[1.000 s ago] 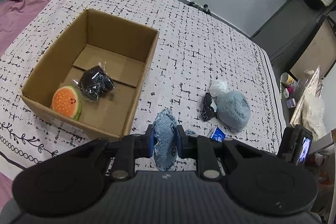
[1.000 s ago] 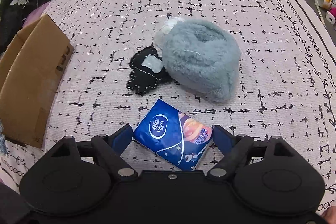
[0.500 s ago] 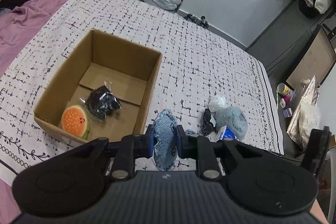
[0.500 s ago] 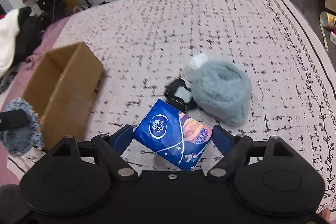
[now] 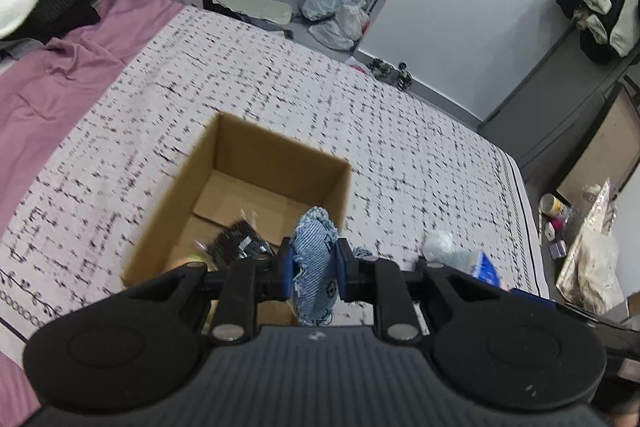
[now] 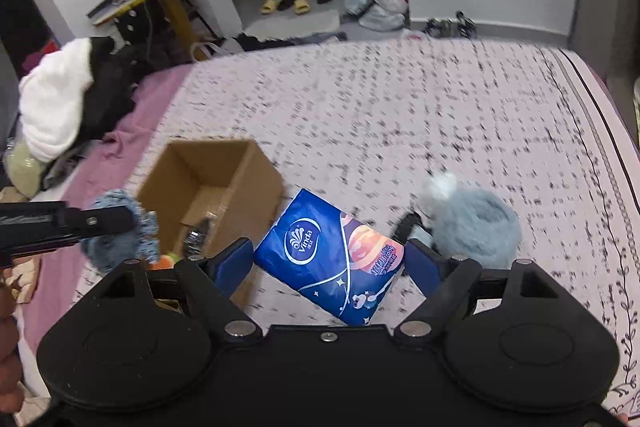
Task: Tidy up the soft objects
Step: 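Carry the denim plush into the box with the left tool while the right tool drops the tissue pack in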
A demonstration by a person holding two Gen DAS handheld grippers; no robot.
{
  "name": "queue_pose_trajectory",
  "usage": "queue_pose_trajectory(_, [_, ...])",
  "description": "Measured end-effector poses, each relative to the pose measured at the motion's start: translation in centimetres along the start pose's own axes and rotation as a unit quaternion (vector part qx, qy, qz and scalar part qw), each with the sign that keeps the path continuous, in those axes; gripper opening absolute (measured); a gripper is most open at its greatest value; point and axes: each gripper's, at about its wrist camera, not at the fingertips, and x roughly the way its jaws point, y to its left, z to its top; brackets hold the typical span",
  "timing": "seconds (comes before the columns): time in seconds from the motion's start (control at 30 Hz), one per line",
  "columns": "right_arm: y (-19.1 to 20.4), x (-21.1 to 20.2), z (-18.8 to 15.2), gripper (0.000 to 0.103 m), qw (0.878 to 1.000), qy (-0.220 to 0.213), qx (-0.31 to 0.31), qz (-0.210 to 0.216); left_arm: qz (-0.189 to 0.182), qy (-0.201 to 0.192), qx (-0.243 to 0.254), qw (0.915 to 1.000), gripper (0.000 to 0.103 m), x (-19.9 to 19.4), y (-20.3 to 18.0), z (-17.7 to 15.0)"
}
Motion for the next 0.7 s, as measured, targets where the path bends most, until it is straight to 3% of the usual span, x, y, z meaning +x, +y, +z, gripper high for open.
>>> queue_pose_trajectory(0.33, [2.7,-1.0,1.9,0.081,0.999,-0.019,-0.019,0.024,0.020,-0.012,-0.009,0.9997,0.020,1.1,2.5,2.9])
queue_pose_trajectory(0.7, [5.0,0.2,2.6,0.081,0.999,-0.015,-0.022,0.045,0.055,0.011,-0.014,0.9983,0.020,5.1,5.0,3.7])
